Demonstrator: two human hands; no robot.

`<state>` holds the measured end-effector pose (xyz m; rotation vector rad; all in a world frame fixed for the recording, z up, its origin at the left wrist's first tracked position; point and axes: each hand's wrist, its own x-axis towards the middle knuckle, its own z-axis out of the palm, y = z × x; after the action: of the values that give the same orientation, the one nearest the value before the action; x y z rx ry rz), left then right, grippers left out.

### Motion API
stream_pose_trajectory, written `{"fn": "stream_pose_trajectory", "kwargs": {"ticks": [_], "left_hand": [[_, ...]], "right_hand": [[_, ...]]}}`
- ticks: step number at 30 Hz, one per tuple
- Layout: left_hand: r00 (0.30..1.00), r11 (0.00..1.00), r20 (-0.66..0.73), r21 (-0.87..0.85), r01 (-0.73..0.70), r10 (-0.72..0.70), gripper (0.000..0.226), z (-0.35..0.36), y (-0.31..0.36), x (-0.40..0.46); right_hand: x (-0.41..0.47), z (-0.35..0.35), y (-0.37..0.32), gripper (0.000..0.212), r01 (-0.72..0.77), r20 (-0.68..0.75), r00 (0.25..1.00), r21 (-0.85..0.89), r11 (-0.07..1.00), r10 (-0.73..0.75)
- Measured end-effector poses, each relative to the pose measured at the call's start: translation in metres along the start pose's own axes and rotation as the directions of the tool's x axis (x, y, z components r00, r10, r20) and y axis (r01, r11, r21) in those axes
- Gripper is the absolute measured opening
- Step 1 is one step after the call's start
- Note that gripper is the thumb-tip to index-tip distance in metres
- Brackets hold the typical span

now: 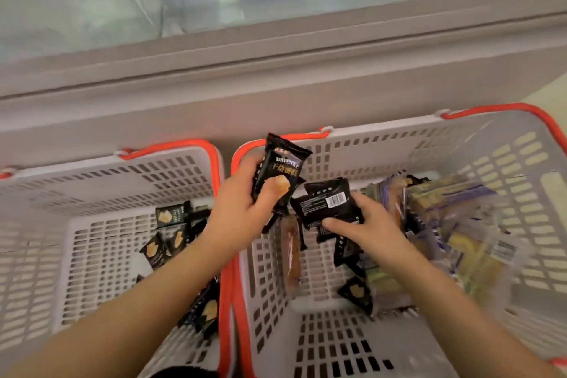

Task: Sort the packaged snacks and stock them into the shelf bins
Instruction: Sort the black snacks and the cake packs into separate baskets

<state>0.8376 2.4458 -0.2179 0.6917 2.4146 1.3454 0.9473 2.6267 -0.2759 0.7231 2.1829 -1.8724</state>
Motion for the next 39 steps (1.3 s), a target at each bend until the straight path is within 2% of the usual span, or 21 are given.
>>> {"fn": "stream_pose_trajectory", "kwargs": {"ticks": [3,7,9,11,13,15,16,19,23,25,27,30,33,36,39], "left_hand": [[0.99,0.994,-0.126,-0.092,0.054,-0.065,0.016,-0.03,0.005,-0.022],[0.956,0.992,-0.267,-0.082,0.1,-0.119,0.02,-0.081,-0.004,-0.062],[0.938,0.987,-0.31,-0.085,0.134,-0.154,0.015,-0.107,-0.013,-0.082],[0.923,0.978,-0.324,-0.084,0.189,-0.206,0.021,-0.128,-0.023,-0.099],[0.928,0.972,-0.289,-0.052,0.23,-0.235,0.029,-0.144,-0.033,-0.116],[0.939,0.967,-0.238,-0.013,0.255,-0.25,0.028,-0.152,-0.045,-0.132],[0.939,0.965,-0.228,-0.006,0.262,-0.256,0.028,-0.153,-0.052,-0.138],[0.93,0.946,-0.2,0.037,0.321,-0.308,0.039,-0.147,-0.076,-0.15],[0.898,0.887,-0.064,0.144,0.439,-0.434,0.059,-0.123,-0.098,-0.161],[0.871,0.864,0.035,0.154,0.479,-0.489,0.064,-0.11,-0.103,-0.163],[0.859,0.861,0.096,0.143,0.487,-0.502,0.063,-0.098,-0.101,-0.159],[0.93,0.934,0.085,0.071,0.351,-0.356,0.053,-0.082,-0.076,-0.144],[0.997,0.992,0.023,0.099,0.074,-0.077,0.042,-0.077,-0.037,-0.118],[0.981,0.956,0.101,0.227,-0.184,0.165,0.034,-0.071,-0.007,-0.09],[0.943,0.89,0.218,0.331,-0.312,0.249,0.026,-0.055,0.008,-0.064]], "right_hand": [[-0.01,0.018,-0.05,0.027,0.08,0.038,0.996,0.0,0.997,-0.08],[-0.011,0.061,-0.109,0.037,0.204,0.116,0.977,-0.28,0.938,-0.178],[-0.007,0.086,-0.132,0.028,0.258,0.183,0.962,-0.373,0.891,-0.202],[-0.002,0.113,-0.147,0.023,0.275,0.226,0.956,-0.455,0.847,-0.189],[0.0,0.14,-0.154,0.031,0.285,0.26,0.953,-0.596,0.75,-0.156],[-0.001,0.164,-0.153,0.047,0.314,0.289,0.947,-0.749,0.583,-0.139],[-0.003,0.173,-0.152,0.055,0.318,0.298,0.946,-0.772,0.55,-0.129],[-0.008,0.182,-0.152,0.064,0.294,0.294,0.95,-0.736,0.61,-0.104],[-0.015,0.162,-0.146,0.037,0.339,0.237,0.941,-0.705,0.623,-0.243],[-0.018,0.143,-0.138,0.025,0.325,0.143,0.938,-0.682,0.655,-0.317],[-0.018,0.12,-0.124,0.02,0.248,0.033,0.953,-0.657,0.712,-0.302],[-0.014,0.084,-0.093,0.023,0.058,-0.053,0.991,-0.639,0.767,-0.119],[-0.009,0.066,-0.055,0.038,-0.142,-0.047,0.988,-0.653,0.744,0.147],[-0.007,0.073,-0.019,0.054,-0.217,-0.035,0.963,-0.692,0.689,0.268],[-0.004,0.096,0.007,0.068,-0.221,-0.005,0.95,-0.718,0.66,0.312]]}}
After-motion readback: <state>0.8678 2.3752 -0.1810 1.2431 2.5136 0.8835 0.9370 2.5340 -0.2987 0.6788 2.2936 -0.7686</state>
